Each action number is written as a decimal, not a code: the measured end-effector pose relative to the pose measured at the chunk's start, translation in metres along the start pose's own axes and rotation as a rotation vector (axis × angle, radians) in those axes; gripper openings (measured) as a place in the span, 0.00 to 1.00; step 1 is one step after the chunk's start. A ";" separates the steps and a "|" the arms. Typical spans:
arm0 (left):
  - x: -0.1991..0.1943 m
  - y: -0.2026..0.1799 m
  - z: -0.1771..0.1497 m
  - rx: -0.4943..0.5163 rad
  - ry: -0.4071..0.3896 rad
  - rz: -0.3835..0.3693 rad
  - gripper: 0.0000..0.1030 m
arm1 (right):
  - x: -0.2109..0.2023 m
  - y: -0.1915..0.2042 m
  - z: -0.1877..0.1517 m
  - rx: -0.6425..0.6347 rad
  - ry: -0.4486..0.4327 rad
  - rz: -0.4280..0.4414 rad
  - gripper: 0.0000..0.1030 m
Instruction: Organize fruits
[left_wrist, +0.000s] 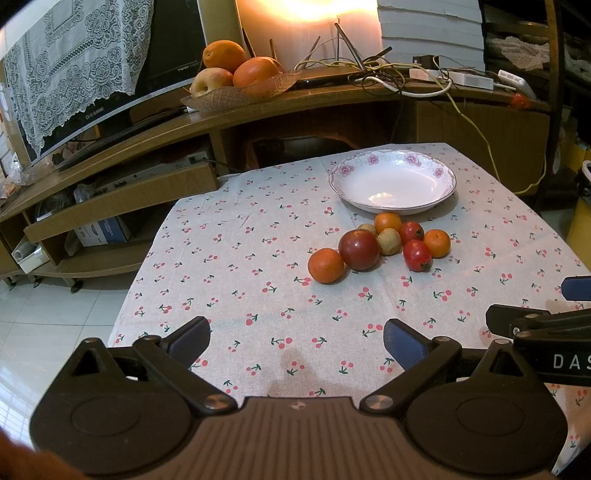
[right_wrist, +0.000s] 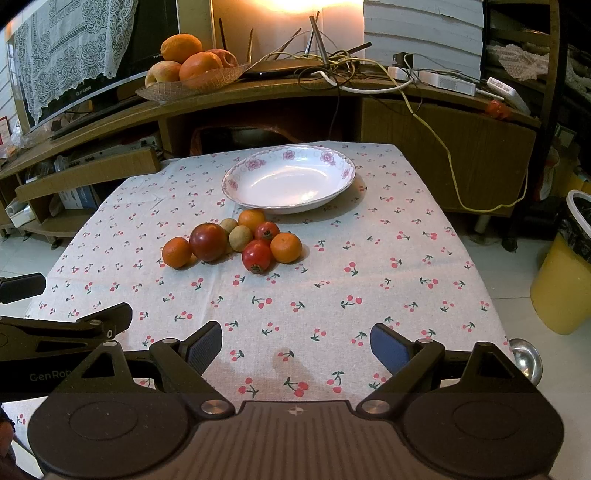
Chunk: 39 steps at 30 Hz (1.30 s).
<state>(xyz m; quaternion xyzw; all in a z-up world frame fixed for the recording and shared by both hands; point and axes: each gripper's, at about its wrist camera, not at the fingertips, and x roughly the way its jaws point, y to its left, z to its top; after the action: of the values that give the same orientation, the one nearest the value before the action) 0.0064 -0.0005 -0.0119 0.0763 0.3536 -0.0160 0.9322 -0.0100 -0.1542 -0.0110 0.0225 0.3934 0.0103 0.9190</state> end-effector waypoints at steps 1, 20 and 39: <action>0.000 0.000 0.000 0.000 0.000 0.000 1.00 | 0.000 0.000 0.000 0.000 0.000 0.000 0.86; 0.001 -0.001 0.000 0.003 0.002 -0.001 1.00 | 0.000 0.002 -0.001 -0.002 0.003 0.000 0.86; 0.012 0.007 -0.001 0.007 0.015 0.001 0.98 | 0.013 0.008 0.004 -0.008 0.045 0.029 0.83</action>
<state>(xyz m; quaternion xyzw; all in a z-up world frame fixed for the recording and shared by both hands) 0.0149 0.0065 -0.0199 0.0796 0.3604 -0.0163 0.9293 0.0019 -0.1464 -0.0170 0.0243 0.4135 0.0255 0.9098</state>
